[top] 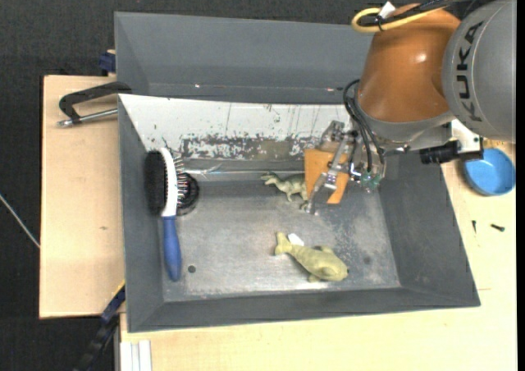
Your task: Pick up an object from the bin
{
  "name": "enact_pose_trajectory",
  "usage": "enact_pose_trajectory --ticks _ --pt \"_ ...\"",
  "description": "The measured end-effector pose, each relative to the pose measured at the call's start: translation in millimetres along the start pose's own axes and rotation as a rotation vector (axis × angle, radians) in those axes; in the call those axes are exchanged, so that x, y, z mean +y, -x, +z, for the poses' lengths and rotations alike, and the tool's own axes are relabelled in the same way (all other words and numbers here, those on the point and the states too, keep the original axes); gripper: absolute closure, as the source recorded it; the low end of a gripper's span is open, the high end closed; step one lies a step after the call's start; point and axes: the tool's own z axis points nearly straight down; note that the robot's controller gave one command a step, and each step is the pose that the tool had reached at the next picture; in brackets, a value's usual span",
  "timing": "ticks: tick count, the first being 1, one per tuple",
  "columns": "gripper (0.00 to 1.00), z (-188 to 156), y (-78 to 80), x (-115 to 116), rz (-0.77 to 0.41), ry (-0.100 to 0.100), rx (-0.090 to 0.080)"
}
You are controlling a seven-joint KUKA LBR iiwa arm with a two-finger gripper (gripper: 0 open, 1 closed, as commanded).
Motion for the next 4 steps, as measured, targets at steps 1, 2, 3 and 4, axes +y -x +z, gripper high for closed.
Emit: enact_pose_trajectory --ticks 1,2,3,4 --pt "1.0 117 -16.1 -7 -0.221 -0.003 0.02" --pt "1.0 136 -12.2 -19 -0.017 0.002 0.017" --pt "1.0 22 -13.6 -6 -0.115 0.0 0.001" --pt "1.0 122 -8.4 11 -0.074 0.001 0.016"
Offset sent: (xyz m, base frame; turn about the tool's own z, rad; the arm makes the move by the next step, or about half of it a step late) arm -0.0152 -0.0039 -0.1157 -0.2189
